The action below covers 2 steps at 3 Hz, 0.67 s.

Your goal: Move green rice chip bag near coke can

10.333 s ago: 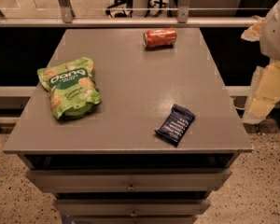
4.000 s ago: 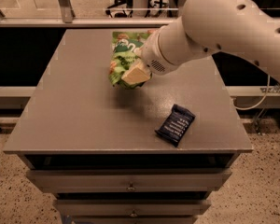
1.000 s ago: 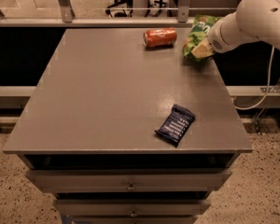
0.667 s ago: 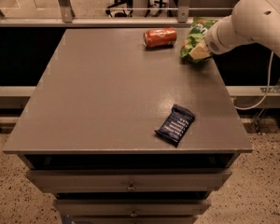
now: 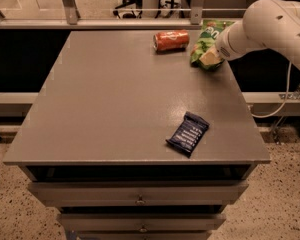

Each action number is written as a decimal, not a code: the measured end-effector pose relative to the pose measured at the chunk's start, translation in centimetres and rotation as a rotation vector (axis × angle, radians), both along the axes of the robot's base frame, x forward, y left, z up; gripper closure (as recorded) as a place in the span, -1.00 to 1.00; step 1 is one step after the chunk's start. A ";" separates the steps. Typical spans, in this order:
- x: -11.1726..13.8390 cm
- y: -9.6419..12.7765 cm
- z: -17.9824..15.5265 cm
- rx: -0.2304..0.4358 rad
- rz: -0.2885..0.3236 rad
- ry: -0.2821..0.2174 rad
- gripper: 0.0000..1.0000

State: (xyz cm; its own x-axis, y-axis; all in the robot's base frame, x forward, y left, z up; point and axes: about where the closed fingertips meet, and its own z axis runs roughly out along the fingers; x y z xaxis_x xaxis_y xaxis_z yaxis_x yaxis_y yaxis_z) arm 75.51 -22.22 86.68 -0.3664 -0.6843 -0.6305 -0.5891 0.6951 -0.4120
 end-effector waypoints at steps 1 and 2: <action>0.3 0.5 -0.5 0.009 0.007 0.007 -0.96; 0.4 0.8 -0.6 0.013 0.012 0.009 -1.00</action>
Offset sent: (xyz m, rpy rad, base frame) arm 0.0058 0.0128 -0.0025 0.0221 0.0078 0.0236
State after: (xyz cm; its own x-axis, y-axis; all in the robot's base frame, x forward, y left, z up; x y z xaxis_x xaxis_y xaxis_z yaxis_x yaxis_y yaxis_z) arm 75.93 -21.42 86.12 -0.3640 -0.6807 -0.6357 -0.6014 0.6930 -0.3977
